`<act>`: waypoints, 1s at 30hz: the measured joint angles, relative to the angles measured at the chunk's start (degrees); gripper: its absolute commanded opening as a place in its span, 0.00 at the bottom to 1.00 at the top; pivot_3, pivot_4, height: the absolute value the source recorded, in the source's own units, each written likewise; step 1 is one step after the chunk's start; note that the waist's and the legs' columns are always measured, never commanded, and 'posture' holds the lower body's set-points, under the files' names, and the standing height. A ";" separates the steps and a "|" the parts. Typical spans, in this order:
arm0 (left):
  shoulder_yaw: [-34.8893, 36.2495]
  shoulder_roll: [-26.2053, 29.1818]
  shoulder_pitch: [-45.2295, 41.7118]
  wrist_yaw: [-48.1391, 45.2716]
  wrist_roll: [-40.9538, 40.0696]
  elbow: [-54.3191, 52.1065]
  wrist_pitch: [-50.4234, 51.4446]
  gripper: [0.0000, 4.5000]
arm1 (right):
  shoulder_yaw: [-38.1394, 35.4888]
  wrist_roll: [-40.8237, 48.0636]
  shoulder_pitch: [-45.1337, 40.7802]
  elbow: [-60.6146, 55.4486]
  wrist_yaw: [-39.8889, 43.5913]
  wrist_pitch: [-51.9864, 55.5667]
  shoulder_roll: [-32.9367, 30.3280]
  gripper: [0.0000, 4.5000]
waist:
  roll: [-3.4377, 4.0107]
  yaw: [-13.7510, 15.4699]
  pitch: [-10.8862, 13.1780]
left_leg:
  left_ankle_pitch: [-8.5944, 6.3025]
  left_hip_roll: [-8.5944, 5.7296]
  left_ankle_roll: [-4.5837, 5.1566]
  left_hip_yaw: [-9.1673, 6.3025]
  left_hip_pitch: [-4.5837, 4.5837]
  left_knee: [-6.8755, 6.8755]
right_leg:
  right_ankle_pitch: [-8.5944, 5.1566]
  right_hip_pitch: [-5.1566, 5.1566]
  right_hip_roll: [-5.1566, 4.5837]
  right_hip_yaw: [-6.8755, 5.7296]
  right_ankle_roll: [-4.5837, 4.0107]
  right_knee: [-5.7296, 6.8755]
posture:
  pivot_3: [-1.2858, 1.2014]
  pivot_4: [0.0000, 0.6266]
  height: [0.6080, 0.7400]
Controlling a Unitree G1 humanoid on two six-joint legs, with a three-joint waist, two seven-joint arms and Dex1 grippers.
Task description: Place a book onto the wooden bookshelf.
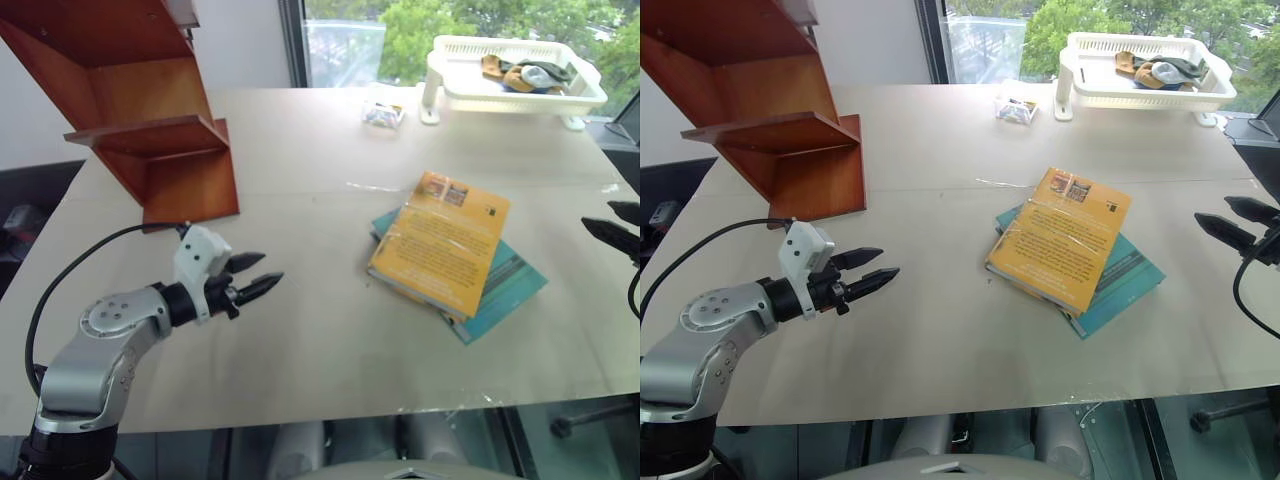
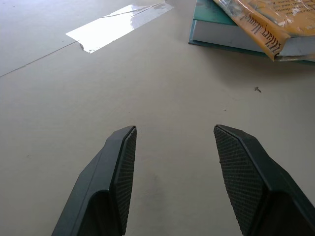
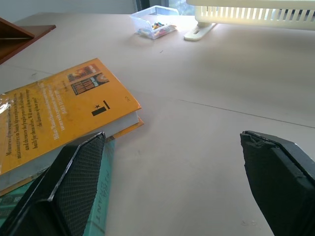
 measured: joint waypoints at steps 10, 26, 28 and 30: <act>0.01 0.64 -1.59 0.07 -1.23 0.03 0.56 0.59 | 3.92 -2.82 -3.93 5.79 6.39 -2.71 -0.50 1.00 | 0.02 -0.03 0.01 | 0.01 0.00 -0.01 0.02 -0.01 -0.02 | 0.00 -0.01 0.00 0.01 -0.01 -0.03 | 0.52 0.24 1.00; -1.08 1.49 -3.66 -0.26 -2.27 2.11 0.78 0.59 | 3.95 -2.77 -1.88 1.84 6.80 -2.32 -0.50 1.00 | 0.02 0.01 0.01 | 0.00 0.00 -0.01 0.02 0.00 -0.02 | 0.00 -0.01 -0.01 0.00 0.00 -0.02 | 0.52 0.24 1.00; -1.43 1.51 -3.80 -0.30 -2.27 2.31 0.63 0.59 | 3.91 -2.66 -1.56 1.56 6.48 -2.28 -0.50 1.00 | 0.02 -0.01 0.02 | 0.00 0.00 -0.01 0.02 -0.01 -0.02 | 0.00 -0.01 -0.01 0.00 0.00 -0.03 | 0.52 0.24 1.00; -1.68 1.50 -3.80 -0.32 -2.27 2.46 0.55 0.59 | 3.90 -2.60 -1.30 1.52 6.13 -2.24 -0.50 1.00 | 0.03 -0.01 0.02 | 0.01 0.00 -0.01 0.03 -0.01 -0.03 | 0.00 -0.01 -0.01 0.00 0.00 -0.03 | 0.52 0.24 1.00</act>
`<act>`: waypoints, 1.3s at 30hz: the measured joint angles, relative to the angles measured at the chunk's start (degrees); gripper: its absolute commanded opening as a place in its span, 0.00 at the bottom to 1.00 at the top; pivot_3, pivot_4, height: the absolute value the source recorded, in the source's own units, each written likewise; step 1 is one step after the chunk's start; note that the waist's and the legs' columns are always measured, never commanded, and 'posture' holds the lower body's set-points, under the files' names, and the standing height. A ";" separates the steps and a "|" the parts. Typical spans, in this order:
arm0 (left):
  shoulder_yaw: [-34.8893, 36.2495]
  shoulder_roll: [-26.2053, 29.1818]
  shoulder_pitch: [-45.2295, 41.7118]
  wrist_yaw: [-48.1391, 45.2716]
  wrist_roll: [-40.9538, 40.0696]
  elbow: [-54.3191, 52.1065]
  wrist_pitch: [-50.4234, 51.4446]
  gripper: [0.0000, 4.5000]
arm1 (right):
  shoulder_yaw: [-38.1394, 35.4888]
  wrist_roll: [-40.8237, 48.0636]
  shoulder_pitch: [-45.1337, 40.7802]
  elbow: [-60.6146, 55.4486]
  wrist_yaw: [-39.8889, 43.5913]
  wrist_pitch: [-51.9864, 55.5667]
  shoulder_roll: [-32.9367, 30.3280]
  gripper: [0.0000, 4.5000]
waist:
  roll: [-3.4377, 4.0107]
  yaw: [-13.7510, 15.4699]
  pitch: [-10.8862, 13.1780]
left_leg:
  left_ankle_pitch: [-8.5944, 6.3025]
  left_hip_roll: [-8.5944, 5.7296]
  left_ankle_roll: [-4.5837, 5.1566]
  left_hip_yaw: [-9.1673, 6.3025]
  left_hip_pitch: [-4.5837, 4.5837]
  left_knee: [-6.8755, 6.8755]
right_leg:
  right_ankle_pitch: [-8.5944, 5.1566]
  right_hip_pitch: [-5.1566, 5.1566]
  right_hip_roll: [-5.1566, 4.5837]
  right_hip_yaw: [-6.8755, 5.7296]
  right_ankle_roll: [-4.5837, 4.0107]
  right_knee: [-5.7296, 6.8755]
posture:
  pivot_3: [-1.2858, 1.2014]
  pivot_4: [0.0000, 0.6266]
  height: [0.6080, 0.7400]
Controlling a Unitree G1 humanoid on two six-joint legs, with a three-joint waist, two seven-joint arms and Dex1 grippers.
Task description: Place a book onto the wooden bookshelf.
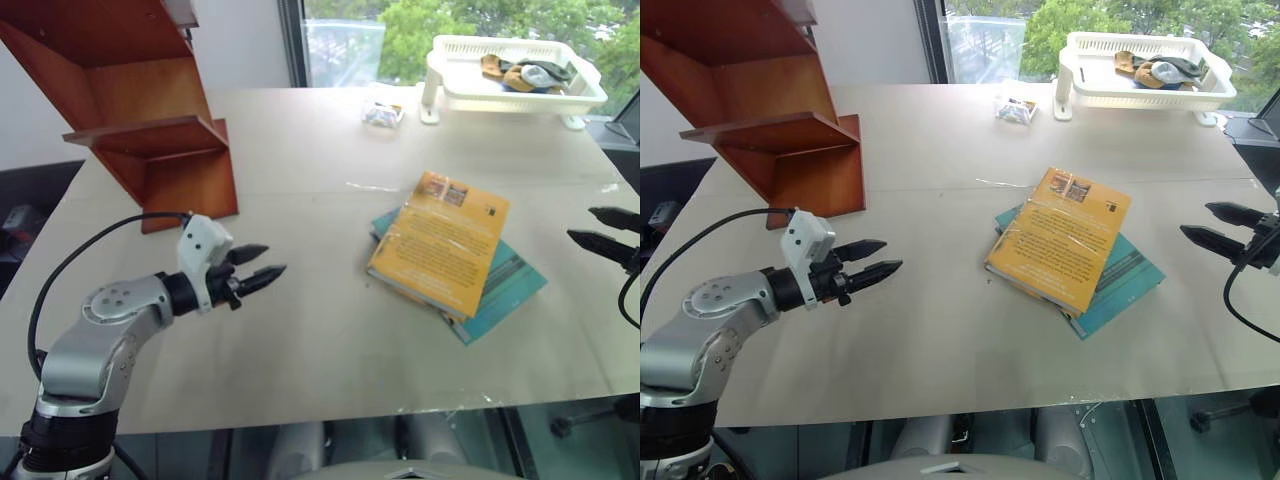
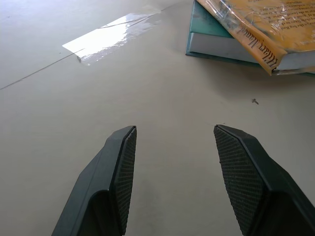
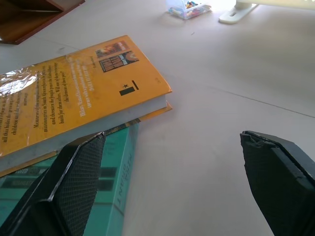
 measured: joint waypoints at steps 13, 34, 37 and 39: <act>-1.44 0.00 -2.47 -0.40 -0.43 1.49 -1.05 0.59 | -0.02 0.58 0.41 -0.73 -1.22 0.64 0.00 1.00 | 0.01 0.01 0.01 | 0.00 0.00 0.00 0.01 0.00 0.00 | 0.00 0.00 0.01 0.01 0.00 -0.01 | 0.52 0.24 1.00; -1.56 1.66 -3.55 -2.38 -1.00 3.37 -1.87 0.59 | -3.96 9.01 15.65 -32.07 -31.38 25.69 16.83 1.00 | 0.01 0.11 0.01 | 0.00 0.03 0.00 -0.06 -0.04 -0.06 | 0.00 -0.02 -0.01 -0.03 0.00 0.01 | 0.52 0.24 1.00; 0.14 2.64 -3.50 -4.07 -3.04 3.37 -1.86 0.59 | -4.03 11.10 17.53 -35.46 -32.66 27.74 17.85 1.00 | 0.01 0.08 0.01 | 0.00 0.04 0.00 -0.06 -0.06 -0.06 | 0.00 -0.05 -0.02 -0.04 0.00 0.01 | 0.52 0.24 1.00; 1.99 4.49 -3.23 -6.82 -5.53 3.34 -1.59 0.59 | -4.00 11.75 18.28 -35.92 -32.60 28.08 17.87 1.00 | 0.01 0.04 0.01 | -0.01 0.05 0.01 -0.04 -0.04 -0.08 | 0.00 -0.04 -0.02 -0.03 0.00 0.00 | 0.52 0.24 1.00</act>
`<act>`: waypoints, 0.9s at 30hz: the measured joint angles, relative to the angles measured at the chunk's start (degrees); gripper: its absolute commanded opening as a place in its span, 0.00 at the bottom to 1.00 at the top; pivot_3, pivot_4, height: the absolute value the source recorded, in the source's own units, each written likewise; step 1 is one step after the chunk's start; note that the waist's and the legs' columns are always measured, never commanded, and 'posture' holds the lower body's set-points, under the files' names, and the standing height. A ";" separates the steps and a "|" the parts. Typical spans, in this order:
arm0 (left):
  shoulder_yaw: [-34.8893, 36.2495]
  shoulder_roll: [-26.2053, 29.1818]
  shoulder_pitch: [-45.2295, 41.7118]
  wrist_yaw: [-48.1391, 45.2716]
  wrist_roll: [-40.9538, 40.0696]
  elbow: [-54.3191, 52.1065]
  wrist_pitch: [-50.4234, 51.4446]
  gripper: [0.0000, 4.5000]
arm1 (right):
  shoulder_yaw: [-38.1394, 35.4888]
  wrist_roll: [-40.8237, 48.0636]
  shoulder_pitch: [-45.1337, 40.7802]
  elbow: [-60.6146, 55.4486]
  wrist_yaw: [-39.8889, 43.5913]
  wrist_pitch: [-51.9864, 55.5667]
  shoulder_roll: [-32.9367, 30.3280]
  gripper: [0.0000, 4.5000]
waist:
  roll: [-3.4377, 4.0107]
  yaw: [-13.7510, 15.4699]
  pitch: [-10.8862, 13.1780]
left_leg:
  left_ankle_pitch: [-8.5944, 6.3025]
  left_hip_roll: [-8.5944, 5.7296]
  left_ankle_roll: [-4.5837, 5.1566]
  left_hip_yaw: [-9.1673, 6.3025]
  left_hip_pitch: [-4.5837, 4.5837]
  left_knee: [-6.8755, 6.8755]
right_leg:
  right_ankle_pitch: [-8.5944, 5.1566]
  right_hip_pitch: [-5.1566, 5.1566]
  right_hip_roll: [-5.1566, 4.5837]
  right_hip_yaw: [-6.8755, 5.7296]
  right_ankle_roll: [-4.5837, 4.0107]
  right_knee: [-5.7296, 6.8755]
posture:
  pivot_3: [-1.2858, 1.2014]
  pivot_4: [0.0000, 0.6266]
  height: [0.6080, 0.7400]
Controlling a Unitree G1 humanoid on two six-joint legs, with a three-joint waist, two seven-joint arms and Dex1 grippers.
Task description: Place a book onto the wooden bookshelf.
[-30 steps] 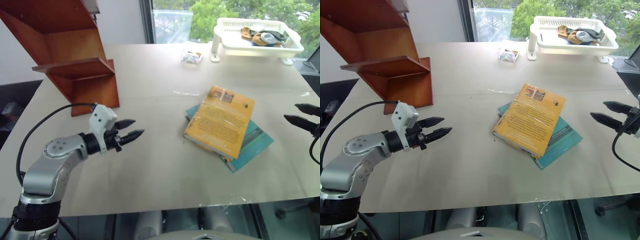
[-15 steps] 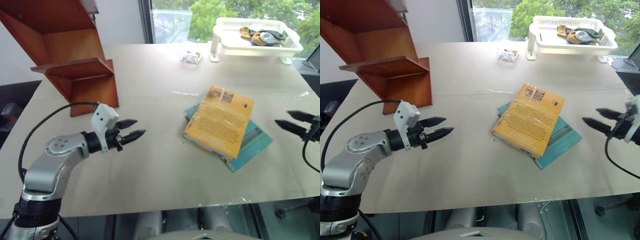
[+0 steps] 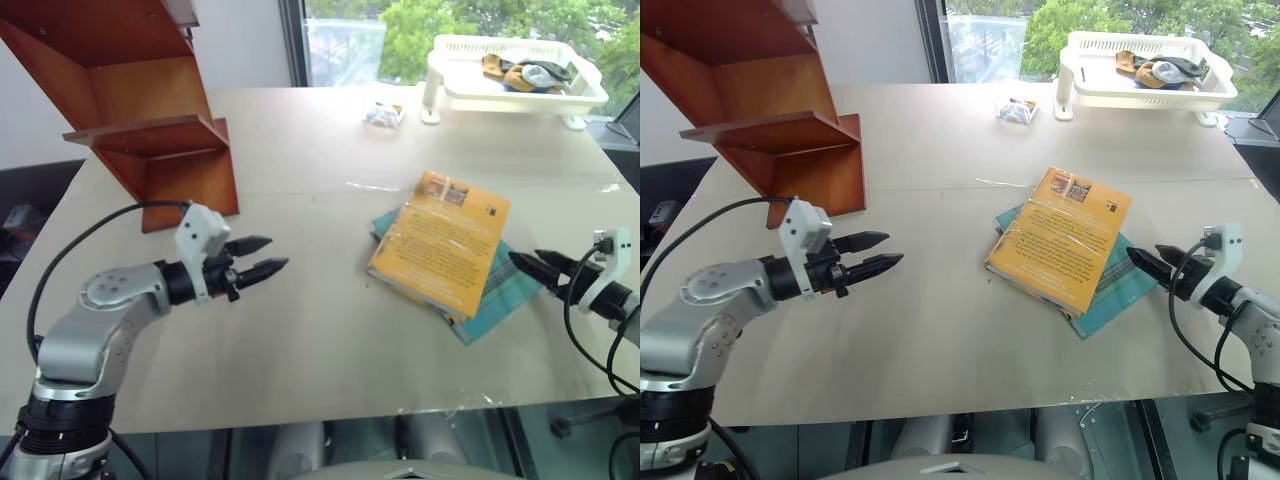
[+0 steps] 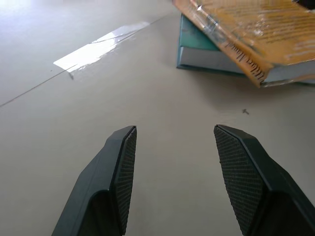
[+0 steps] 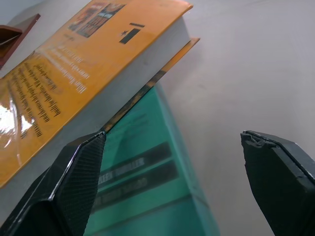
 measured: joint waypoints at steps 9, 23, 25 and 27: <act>8.21 10.65 -0.80 -16.12 -15.59 -1.85 3.92 0.59 | 1.74 0.26 0.74 0.26 0.18 0.21 0.88 1.00 | 0.01 -0.10 0.02 | 0.00 0.01 0.00 -0.02 0.00 -0.03 | -0.01 -0.02 0.02 -0.04 -0.01 0.00 | 0.52 0.24 1.00; 9.19 16.85 -2.84 -24.81 -16.28 -1.34 1.84 0.59 | 8.10 1.65 0.55 -7.35 -2.53 1.92 8.56 1.00 | 0.03 -0.24 0.04 | -0.01 0.01 0.00 0.06 0.00 -0.08 | -0.01 -0.11 0.05 0.03 -0.01 0.01 | 0.52 0.24 1.00; 9.18 16.86 -2.66 -24.84 -16.05 -1.34 1.83 0.59 | 9.72 1.65 -0.26 -7.75 -2.60 1.90 9.84 1.00 | 0.03 -0.31 0.04 | 0.00 0.01 0.00 0.08 0.01 -0.08 | -0.01 -0.13 0.05 0.04 -0.01 0.02 | 0.52 0.24 1.00; 9.10 16.90 -2.18 -24.90 -15.43 -1.34 1.79 0.59 | 12.14 1.09 -1.30 -7.84 -2.44 1.21 10.74 1.00 | 0.03 -0.34 0.04 | 0.00 0.01 0.00 0.10 0.00 -0.09 | -0.01 -0.17 0.05 0.06 -0.01 0.03 | 0.52 0.24 1.00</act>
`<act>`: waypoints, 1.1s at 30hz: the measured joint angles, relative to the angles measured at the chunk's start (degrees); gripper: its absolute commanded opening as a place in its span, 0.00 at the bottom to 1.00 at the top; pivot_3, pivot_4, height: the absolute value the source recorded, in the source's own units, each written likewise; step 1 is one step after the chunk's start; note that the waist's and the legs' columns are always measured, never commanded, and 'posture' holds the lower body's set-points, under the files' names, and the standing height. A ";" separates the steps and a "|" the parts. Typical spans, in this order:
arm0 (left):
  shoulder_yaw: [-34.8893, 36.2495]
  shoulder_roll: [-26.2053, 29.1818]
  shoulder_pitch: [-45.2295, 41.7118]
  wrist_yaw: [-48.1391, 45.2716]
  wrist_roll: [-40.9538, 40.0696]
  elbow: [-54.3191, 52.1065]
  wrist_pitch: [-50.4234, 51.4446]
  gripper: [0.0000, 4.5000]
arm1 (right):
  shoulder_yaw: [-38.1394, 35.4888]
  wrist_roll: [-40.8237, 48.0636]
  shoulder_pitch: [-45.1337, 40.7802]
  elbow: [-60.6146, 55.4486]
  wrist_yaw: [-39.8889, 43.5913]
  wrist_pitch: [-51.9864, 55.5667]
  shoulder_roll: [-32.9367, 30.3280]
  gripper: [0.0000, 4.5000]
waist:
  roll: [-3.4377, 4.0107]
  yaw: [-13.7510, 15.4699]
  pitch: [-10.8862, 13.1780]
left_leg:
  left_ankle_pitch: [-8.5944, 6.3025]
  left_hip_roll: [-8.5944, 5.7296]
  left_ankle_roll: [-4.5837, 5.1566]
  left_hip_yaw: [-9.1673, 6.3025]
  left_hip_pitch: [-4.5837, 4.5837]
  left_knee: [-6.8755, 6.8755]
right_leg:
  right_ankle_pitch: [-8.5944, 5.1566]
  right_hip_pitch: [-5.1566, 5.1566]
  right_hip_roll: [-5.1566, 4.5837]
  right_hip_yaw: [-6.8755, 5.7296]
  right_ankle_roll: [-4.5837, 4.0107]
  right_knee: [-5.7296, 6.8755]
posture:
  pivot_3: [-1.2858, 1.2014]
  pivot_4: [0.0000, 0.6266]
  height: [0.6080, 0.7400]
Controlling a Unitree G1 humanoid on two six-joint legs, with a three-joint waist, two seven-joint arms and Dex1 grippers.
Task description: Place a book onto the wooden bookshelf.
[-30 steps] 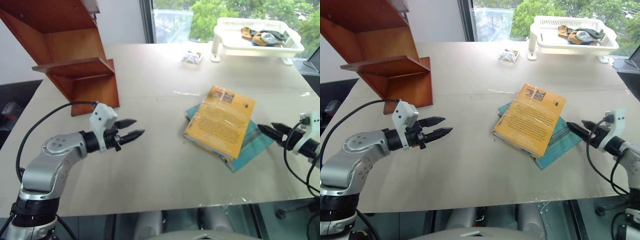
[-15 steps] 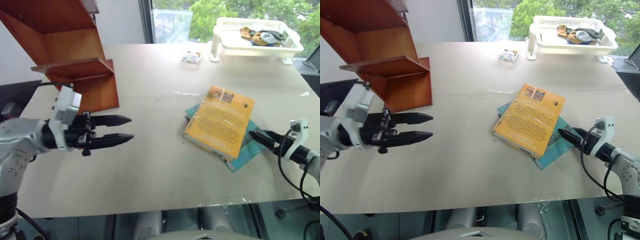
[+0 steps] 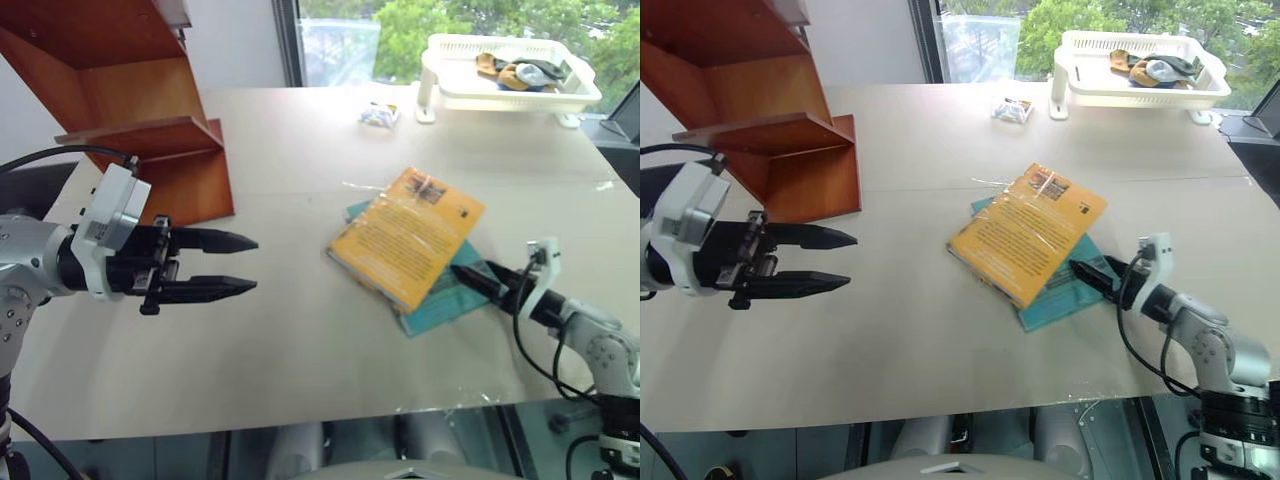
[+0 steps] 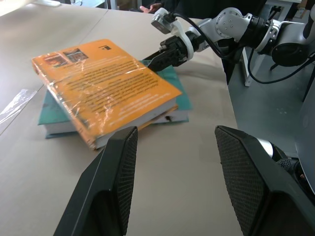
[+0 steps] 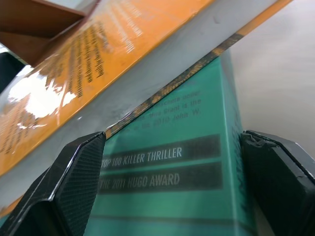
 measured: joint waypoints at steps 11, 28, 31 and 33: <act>-0.03 0.60 0.63 -0.59 1.04 0.10 0.05 0.59 | 10.48 -9.52 -6.06 7.72 9.04 -12.65 -1.29 1.00 | -0.02 0.01 0.00 | 0.00 -0.01 0.00 0.04 0.02 0.01 | 0.00 -0.05 0.01 0.00 0.00 0.00 | 0.52 0.24 1.00; 0.57 1.56 3.14 -0.47 1.06 0.08 0.27 0.59 | 17.43 -11.92 -5.60 9.38 27.15 -20.66 -6.99 1.00 | -0.03 0.26 -0.01 | 0.00 -0.01 -0.01 0.03 0.01 0.01 | 0.00 -0.04 0.00 -0.03 0.00 -0.01 | 0.52 0.24 1.00; 0.58 1.57 3.21 -0.48 1.06 0.07 0.27 0.59 | 17.58 -12.49 -5.60 9.32 27.90 -22.23 -8.14 1.00 | -0.04 0.34 -0.01 | 0.00 -0.01 -0.01 0.02 0.00 0.02 | 0.00 -0.03 0.00 -0.03 -0.01 -0.01 | 0.52 0.24 1.00; 0.69 1.59 3.29 -0.51 1.05 0.07 0.27 0.59 | 17.19 -12.76 -5.54 9.32 27.76 -23.34 -8.76 1.00 | -0.04 0.36 0.00 | 0.00 -0.01 -0.01 0.03 0.00 0.02 | 0.00 -0.03 -0.01 -0.03 -0.01 -0.02 | 0.52 0.24 1.00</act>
